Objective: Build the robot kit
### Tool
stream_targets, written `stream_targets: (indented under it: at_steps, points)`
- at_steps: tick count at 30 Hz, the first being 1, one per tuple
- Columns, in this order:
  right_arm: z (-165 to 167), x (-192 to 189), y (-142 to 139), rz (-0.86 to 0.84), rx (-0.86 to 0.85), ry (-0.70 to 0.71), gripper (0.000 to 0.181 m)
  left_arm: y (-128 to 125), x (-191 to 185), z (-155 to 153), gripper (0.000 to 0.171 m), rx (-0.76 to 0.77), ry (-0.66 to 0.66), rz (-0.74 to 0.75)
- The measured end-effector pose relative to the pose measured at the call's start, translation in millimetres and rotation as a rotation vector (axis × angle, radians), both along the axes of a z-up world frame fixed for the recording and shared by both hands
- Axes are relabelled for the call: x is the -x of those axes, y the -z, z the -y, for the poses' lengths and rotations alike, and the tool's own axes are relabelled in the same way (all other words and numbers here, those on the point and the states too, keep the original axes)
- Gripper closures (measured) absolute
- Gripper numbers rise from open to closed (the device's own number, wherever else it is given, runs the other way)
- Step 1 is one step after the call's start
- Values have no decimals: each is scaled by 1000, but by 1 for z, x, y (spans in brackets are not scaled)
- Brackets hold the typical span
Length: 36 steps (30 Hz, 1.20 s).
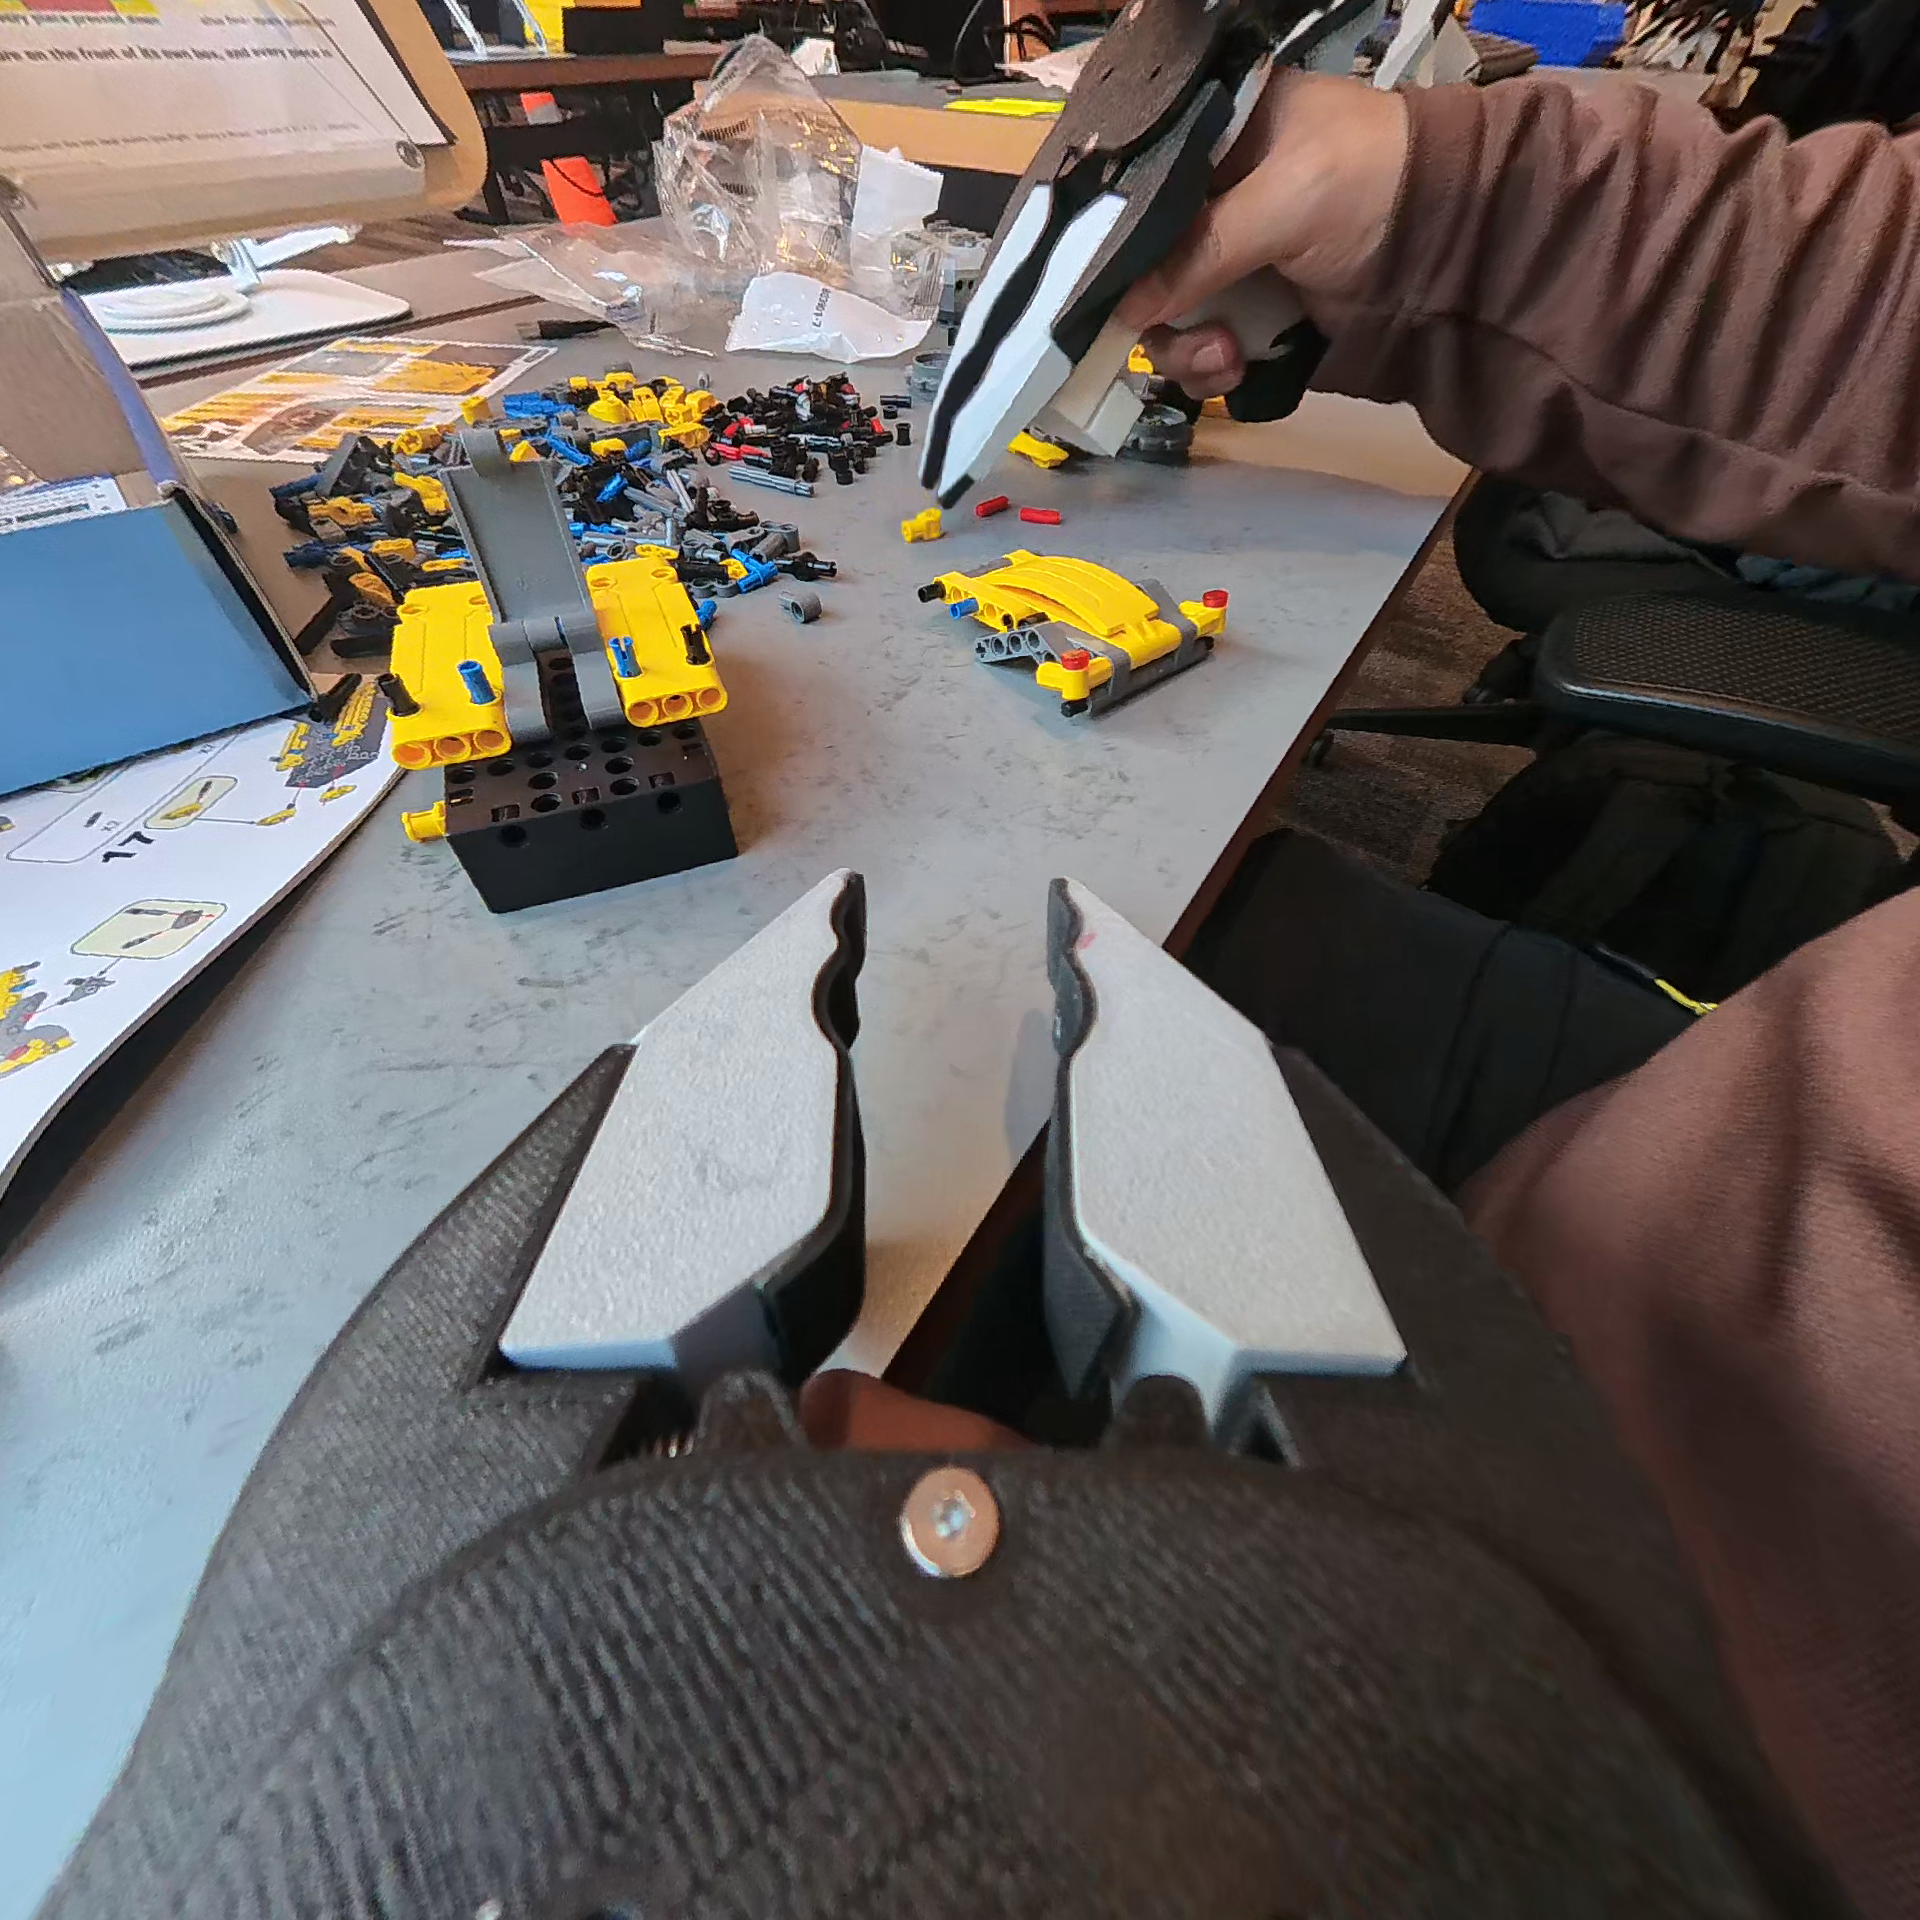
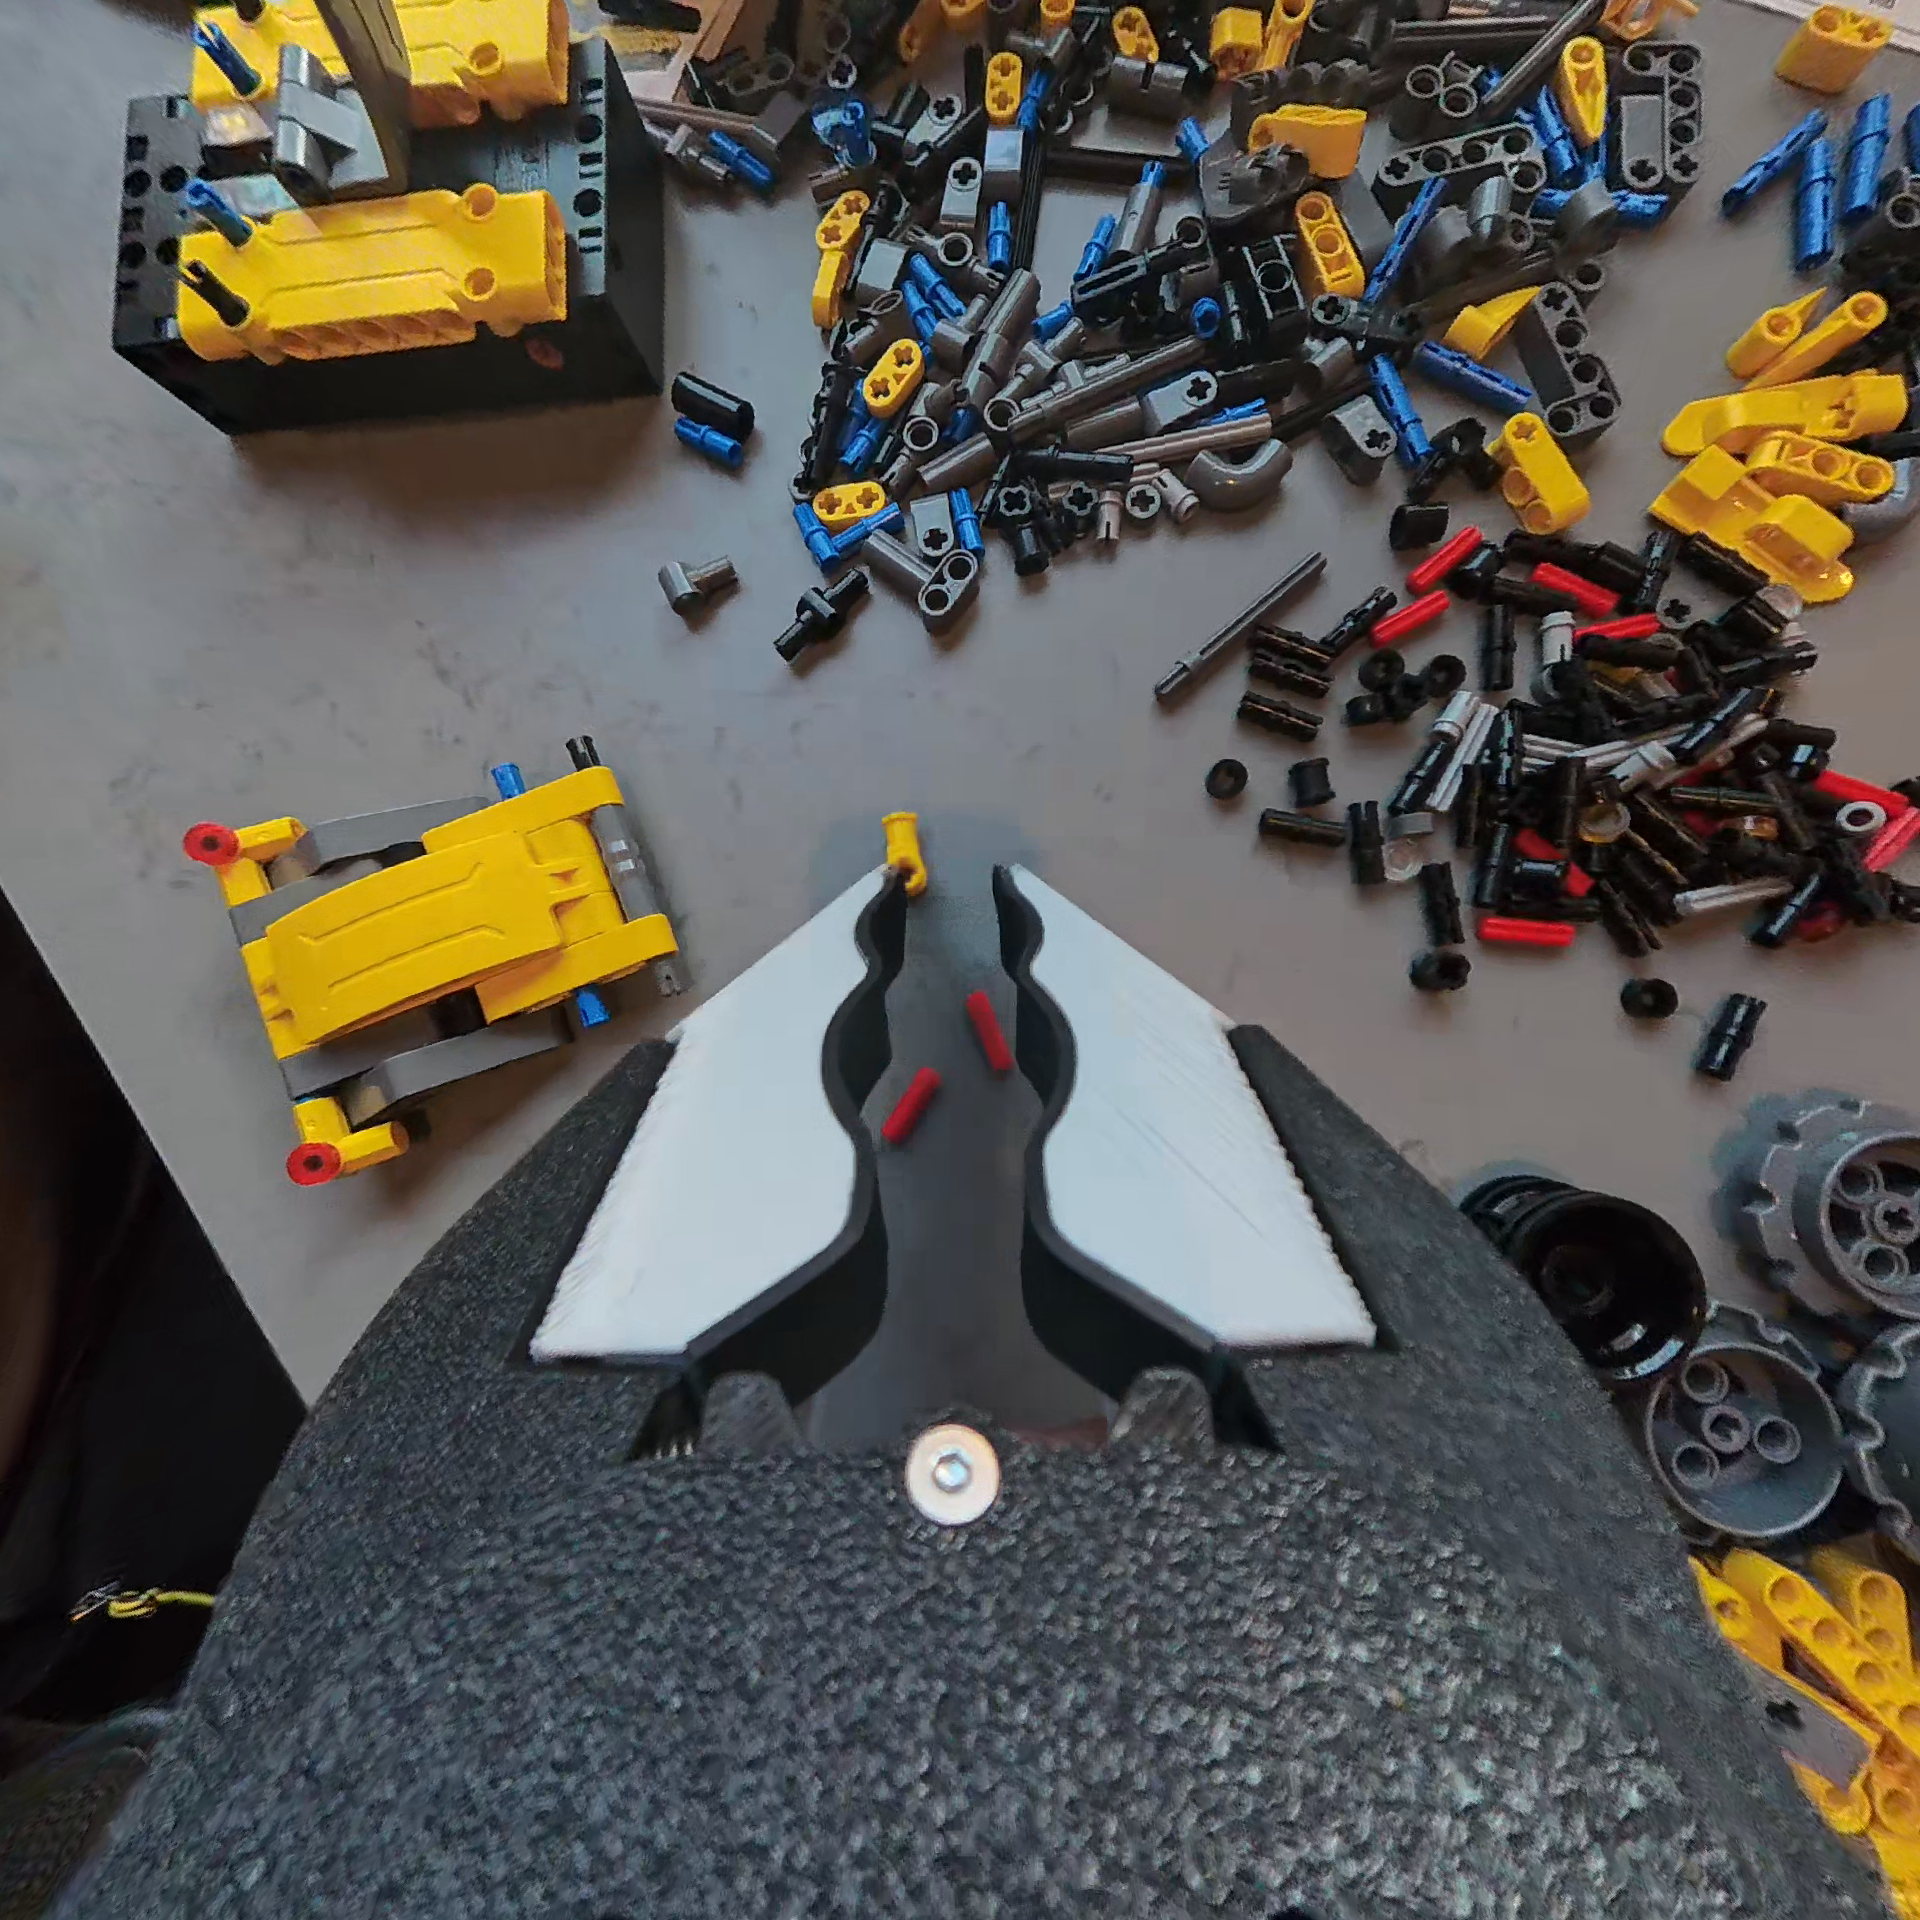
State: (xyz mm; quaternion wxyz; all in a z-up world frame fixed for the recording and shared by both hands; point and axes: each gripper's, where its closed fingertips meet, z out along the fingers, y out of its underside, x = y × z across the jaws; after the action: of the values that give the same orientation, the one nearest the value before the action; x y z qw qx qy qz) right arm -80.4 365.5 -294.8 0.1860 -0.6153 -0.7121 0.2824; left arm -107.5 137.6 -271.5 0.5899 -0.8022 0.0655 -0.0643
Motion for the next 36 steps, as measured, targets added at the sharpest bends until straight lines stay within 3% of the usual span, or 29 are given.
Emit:
stream_targets:
  at_steps: [3, 7, 9, 14, 18, 22, 30, 36]
  points:
    - [6, 6, -11, -67, 20, 12, 163, -12, 1, 0, 138, -11, -25, 53]
    - [16, 6, -20, -135, 22, 8, 163, -38, 55, -6, 130, 44, -287, 17]
    - [21, 6, -23, -161, 28, 2, 163, -37, 67, -17, 104, 126, -311, 64]
    - [34, 6, -30, -233, 67, -4, 163, -20, 76, -63, 85, 243, -312, 8]
    - [37, -3, -36, -256, 50, -8, 163, 3, 81, -81, 95, 345, -328, -96]
    - [27, -16, -48, -298, 32, 28, 163, 8, 81, -80, 96, 356, -329, -96]
    - [-10, -54, -75, -372, 65, 177, 163, 8, 73, -50, 96, 352, -338, -89]
    - [-10, -54, -63, -343, 61, 189, 164, 4, 69, -32, 97, 310, -352, -56]
